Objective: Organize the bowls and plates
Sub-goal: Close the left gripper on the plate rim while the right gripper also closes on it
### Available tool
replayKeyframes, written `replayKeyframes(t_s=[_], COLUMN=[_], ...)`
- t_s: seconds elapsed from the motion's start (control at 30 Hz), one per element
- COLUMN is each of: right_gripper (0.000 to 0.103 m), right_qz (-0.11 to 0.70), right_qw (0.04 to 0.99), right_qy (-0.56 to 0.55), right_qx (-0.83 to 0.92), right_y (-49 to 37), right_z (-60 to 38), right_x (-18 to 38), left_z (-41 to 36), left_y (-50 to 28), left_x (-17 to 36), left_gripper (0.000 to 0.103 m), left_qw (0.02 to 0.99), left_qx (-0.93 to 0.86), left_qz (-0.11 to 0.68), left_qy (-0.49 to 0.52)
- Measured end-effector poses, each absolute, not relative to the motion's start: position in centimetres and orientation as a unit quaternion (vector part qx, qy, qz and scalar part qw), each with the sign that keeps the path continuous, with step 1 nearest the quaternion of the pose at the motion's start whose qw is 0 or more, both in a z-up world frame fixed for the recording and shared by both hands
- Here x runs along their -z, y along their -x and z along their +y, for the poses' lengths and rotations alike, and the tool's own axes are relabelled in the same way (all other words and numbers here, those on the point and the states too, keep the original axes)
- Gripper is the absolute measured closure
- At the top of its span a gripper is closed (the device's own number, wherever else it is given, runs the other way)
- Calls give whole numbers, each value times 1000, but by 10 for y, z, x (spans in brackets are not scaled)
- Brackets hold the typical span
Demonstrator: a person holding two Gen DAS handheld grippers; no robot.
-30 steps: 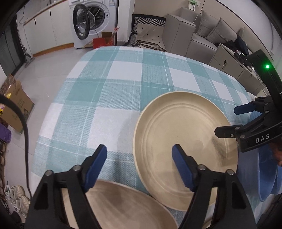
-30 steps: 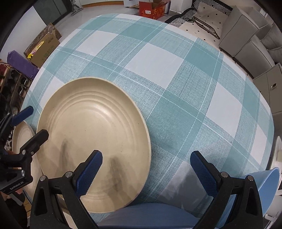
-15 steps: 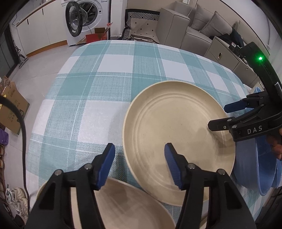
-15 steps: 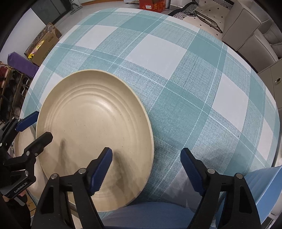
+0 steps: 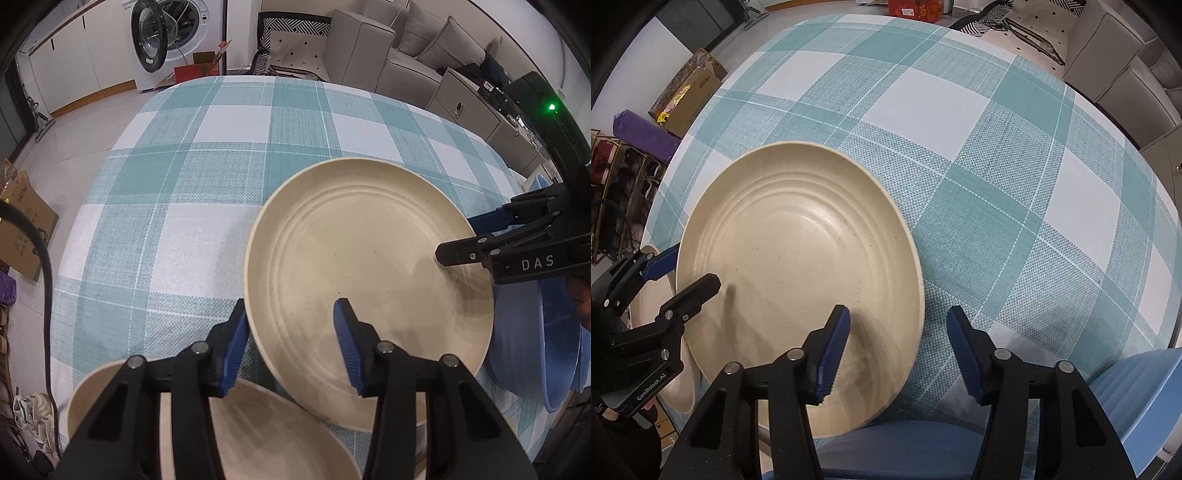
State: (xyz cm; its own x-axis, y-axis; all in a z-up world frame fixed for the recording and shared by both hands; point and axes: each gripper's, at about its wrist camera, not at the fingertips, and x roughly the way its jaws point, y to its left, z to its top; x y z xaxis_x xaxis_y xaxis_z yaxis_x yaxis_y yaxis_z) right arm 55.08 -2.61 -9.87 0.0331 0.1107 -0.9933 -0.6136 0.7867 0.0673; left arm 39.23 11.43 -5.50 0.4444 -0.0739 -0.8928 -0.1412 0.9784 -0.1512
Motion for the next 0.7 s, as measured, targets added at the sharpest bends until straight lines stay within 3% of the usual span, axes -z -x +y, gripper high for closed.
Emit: replayKeyframes(t_s=[0.27,0.7], right_gripper=[58,59], right_qz=[633,647], right_qw=[699,697], right_qy=[207,185], right_qx=[-259,-248], right_y=[-549,-555], right_z=[-8,-20], right_x=[97,102], left_z=[117,118], left_y=[-397,-396], left_x=[52,60], left_gripper=[65,65], left_qw=[845,838], left_qx=[-25,-19], left_qz=[523,534], left_qy=[107,112])
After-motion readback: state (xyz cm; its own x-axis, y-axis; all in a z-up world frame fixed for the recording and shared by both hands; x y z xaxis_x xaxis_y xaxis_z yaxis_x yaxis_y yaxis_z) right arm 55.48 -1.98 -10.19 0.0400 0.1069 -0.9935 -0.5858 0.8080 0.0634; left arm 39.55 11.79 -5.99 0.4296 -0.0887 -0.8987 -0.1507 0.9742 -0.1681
